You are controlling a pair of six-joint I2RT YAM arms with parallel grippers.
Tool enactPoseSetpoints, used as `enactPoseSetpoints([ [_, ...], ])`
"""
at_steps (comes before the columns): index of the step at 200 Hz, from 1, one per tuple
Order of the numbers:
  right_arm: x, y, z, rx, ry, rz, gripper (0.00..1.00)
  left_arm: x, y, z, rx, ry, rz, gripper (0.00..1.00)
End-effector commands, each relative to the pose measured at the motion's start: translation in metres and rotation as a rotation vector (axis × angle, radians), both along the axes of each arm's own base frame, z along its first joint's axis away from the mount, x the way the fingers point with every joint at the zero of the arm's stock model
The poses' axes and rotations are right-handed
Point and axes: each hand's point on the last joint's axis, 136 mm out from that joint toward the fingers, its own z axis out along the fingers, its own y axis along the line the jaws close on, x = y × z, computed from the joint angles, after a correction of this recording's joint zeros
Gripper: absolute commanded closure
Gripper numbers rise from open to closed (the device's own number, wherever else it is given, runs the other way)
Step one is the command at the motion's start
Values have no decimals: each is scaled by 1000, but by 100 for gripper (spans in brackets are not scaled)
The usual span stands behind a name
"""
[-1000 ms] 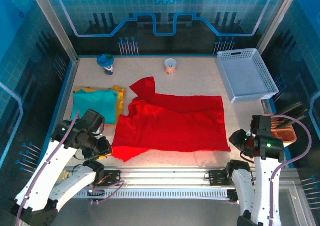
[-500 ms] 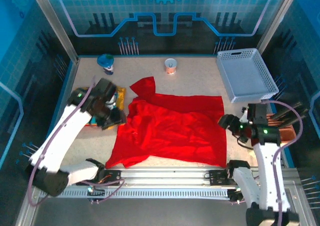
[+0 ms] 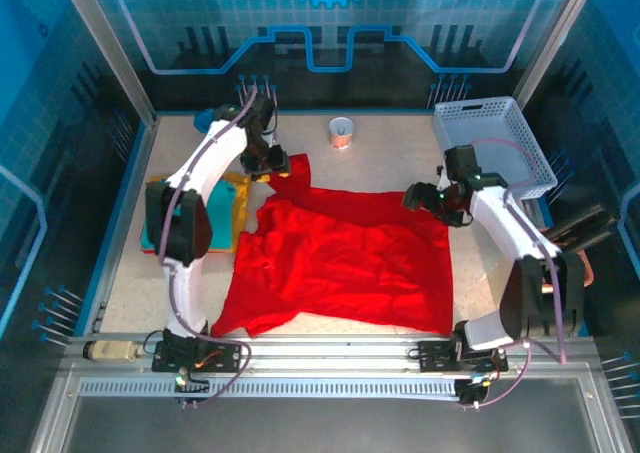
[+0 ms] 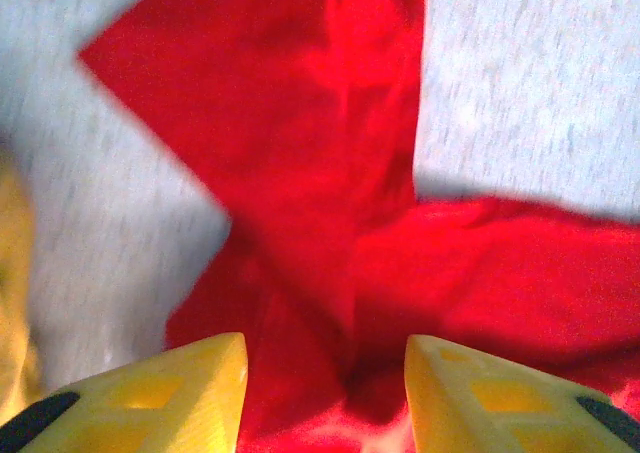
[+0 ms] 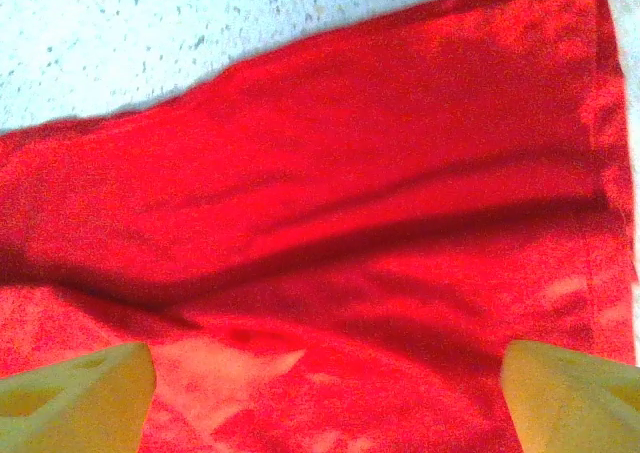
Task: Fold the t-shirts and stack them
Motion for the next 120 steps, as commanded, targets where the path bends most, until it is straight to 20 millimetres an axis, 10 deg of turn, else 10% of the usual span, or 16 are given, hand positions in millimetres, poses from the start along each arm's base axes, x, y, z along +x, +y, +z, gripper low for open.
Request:
enactPoseSetpoints([
  [1, 25, -1, -6, -33, -1, 19, 17, 7, 0, -25, 32, 84, -36, 57],
  [120, 44, -5, -90, -80, 225, 45, 32, 11, -3, -114, 53, 242, -9, 61],
])
